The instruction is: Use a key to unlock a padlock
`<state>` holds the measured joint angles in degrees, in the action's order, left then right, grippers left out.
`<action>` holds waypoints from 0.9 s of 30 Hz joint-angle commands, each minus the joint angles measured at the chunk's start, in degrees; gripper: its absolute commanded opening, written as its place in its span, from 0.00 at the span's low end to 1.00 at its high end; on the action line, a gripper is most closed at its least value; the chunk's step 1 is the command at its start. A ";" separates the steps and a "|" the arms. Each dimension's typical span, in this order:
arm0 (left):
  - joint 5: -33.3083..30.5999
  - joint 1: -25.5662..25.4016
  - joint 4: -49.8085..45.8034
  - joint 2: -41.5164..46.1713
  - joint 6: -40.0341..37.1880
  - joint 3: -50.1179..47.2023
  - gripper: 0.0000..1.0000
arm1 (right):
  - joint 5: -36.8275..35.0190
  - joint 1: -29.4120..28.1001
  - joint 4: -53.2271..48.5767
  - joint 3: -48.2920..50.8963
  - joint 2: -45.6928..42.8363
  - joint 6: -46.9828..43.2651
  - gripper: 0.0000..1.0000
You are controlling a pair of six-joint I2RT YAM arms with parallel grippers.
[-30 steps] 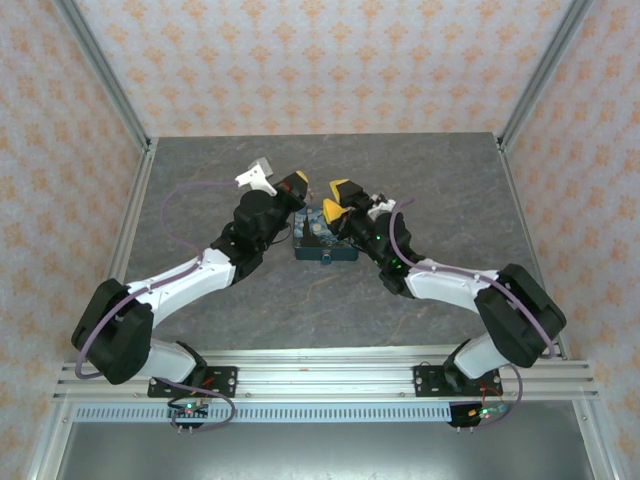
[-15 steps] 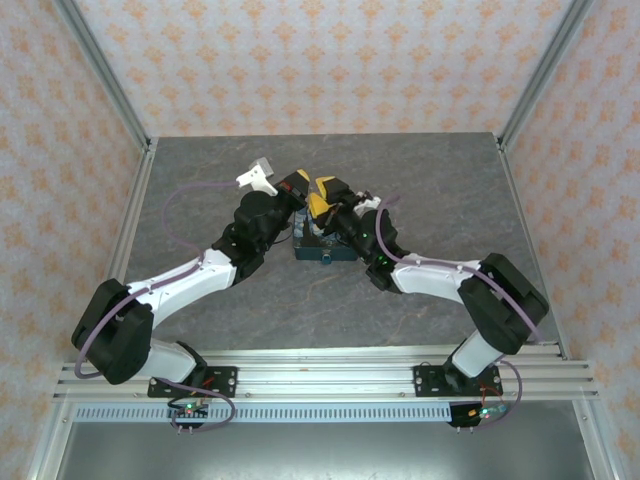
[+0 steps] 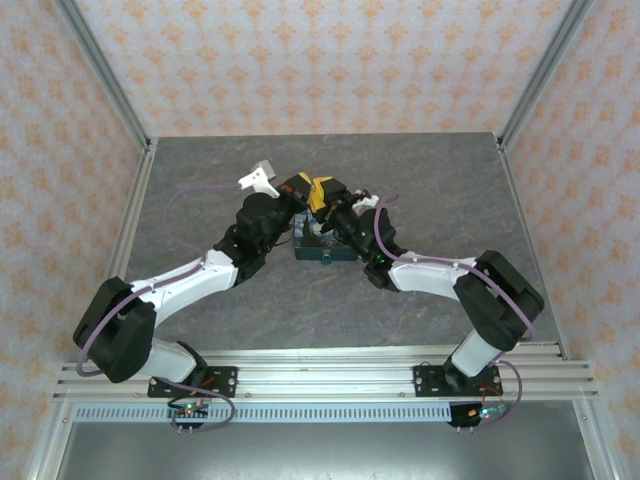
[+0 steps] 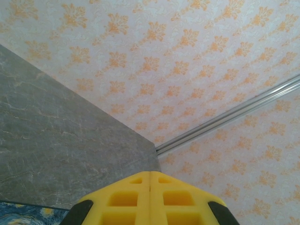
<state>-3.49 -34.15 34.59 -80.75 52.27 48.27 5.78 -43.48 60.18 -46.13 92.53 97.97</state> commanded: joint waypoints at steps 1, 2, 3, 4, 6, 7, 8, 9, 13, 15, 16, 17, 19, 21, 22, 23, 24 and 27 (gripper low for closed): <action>-0.95 -0.45 2.04 -0.64 -0.18 -0.45 0.00 | 0.65 -0.37 4.52 -1.30 0.40 0.95 0.31; -1.06 -0.48 1.99 -0.64 -0.23 -0.44 0.00 | 0.80 -0.46 4.54 -1.08 0.36 0.82 0.31; -1.08 -0.47 1.99 -0.72 -0.23 -0.46 0.00 | 0.79 -0.46 4.58 -0.78 0.24 0.90 0.31; -1.04 -0.48 1.98 -0.79 -0.22 -0.36 0.00 | 0.81 -0.46 4.59 -0.63 0.08 0.82 0.32; -1.06 -0.48 2.06 -0.94 -0.19 -0.19 0.00 | 0.81 -0.55 4.59 0.05 -0.17 0.72 0.32; -0.95 -0.48 2.11 -1.00 -0.24 -0.19 0.00 | 0.66 -0.55 4.59 0.23 -0.24 0.71 0.29; -1.00 -0.48 2.06 -1.07 -0.23 -0.11 0.00 | 0.72 -0.55 4.59 0.51 -0.33 0.60 0.25; -0.98 -0.48 2.06 -1.16 -0.18 -0.11 0.00 | 0.72 -0.55 4.68 0.69 -0.33 0.68 0.21; -0.94 -0.48 2.16 -1.36 -0.07 0.07 0.00 | 0.63 -0.55 4.88 1.22 -0.19 0.70 0.10; -1.00 -0.48 2.25 -1.34 -0.03 0.07 0.00 | 0.60 -0.55 4.94 1.30 -0.19 0.73 0.06; -0.91 -0.48 2.32 -1.35 0.03 0.10 0.00 | 0.50 -0.55 4.94 1.37 -0.08 0.76 0.03; -0.91 -0.48 2.10 -1.36 0.11 0.20 0.00 | 0.50 -0.55 5.03 1.46 -0.12 0.77 0.00; -0.63 -0.47 1.45 -1.29 0.67 0.40 0.00 | 0.42 -0.55 5.08 1.65 0.00 0.64 0.00; -0.47 -0.48 -3.29 -0.95 1.91 2.05 0.00 | 0.11 -0.55 5.21 2.18 0.02 0.35 0.00; -0.36 -0.48 -8.19 -0.66 2.75 3.99 0.00 | -0.14 -0.55 5.34 2.63 -0.08 0.16 0.00; 0.01 -0.39 -14.46 -0.48 3.32 6.47 0.00 | -0.46 -0.55 5.39 3.19 -0.36 -0.41 0.00; 0.95 -0.23 -19.12 -0.46 3.30 8.68 0.00 | -0.66 -0.55 5.17 3.75 -0.59 -1.08 0.00; 4.16 0.37 -29.85 -0.27 3.98 13.64 0.00 | -0.44 -0.30 2.51 5.31 -2.26 -5.00 0.00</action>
<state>-1.30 -34.13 16.69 -81.58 54.74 57.08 5.76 -43.72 61.80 -42.72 92.33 96.42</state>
